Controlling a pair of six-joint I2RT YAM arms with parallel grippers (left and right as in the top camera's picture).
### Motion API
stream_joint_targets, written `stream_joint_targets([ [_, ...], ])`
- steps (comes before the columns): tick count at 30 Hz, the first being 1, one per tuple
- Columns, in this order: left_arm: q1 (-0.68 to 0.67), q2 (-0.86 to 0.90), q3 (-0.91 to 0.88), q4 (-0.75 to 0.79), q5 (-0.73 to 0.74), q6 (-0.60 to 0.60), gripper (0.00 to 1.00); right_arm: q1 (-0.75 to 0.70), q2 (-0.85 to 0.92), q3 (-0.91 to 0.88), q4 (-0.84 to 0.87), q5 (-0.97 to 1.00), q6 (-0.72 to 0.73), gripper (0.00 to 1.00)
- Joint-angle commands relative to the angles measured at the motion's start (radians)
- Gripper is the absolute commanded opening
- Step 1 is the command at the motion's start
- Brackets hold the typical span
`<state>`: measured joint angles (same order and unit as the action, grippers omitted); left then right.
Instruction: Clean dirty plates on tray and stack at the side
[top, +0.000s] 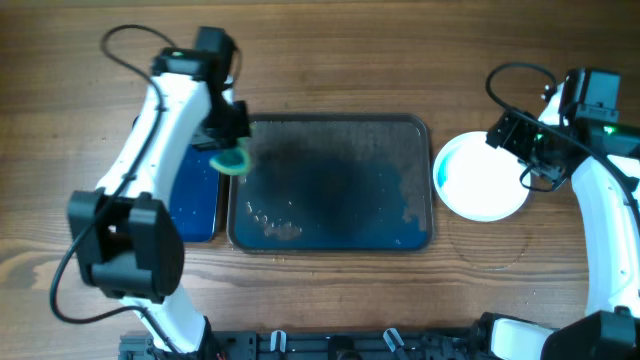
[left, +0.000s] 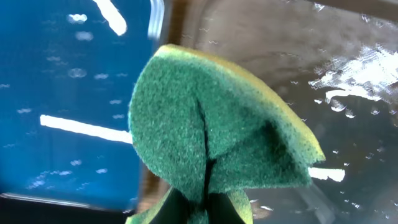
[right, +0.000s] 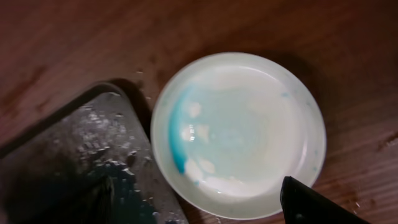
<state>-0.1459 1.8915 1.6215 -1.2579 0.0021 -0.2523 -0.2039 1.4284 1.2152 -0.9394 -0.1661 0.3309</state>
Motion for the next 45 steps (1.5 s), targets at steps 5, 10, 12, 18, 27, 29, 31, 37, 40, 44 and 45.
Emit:
stream_joint_targets([
  [5,0.281,-0.005,-0.096,0.047,-0.042,0.124,0.04,0.101,-0.011,0.021,0.003,-0.09,-0.097,0.88],
  [10,0.334,0.005,-0.265,0.222,-0.044,0.165,0.14,0.153,-0.011,0.021,0.005,-0.091,-0.095,0.91],
  [12,0.334,0.005,-0.273,0.221,-0.045,0.14,0.32,0.162,-0.011,0.021,0.003,-0.091,-0.095,0.91],
  [18,0.334,-0.062,-0.154,0.072,-0.043,0.109,1.0,0.163,-0.026,0.111,-0.082,-0.105,-0.127,0.91],
  [27,0.331,-0.351,-0.043,-0.014,0.053,-0.103,1.0,0.163,-0.237,0.346,-0.251,0.036,-0.152,0.92],
  [29,0.332,-0.354,-0.043,-0.014,0.053,-0.103,1.0,0.163,-0.31,0.346,-0.249,0.035,-0.151,0.99],
  [31,0.331,-0.353,-0.043,-0.014,0.053,-0.103,1.0,0.163,-0.375,0.346,-0.248,0.035,-0.146,0.99],
  [37,0.332,-0.353,-0.043,-0.014,0.053,-0.103,1.0,0.163,-0.446,0.346,-0.252,0.035,-0.144,1.0],
  [40,0.331,-0.353,-0.043,-0.014,0.053,-0.103,1.0,0.163,-0.431,0.346,-0.256,0.036,-0.148,1.0],
  [44,0.331,-0.353,-0.043,-0.014,0.053,-0.103,1.0,0.163,-0.4,0.346,-0.315,0.036,-0.148,1.0],
  [45,0.331,-0.353,-0.043,-0.014,0.053,-0.103,1.0,0.163,-0.394,0.346,-0.312,0.042,-0.148,1.0],
])
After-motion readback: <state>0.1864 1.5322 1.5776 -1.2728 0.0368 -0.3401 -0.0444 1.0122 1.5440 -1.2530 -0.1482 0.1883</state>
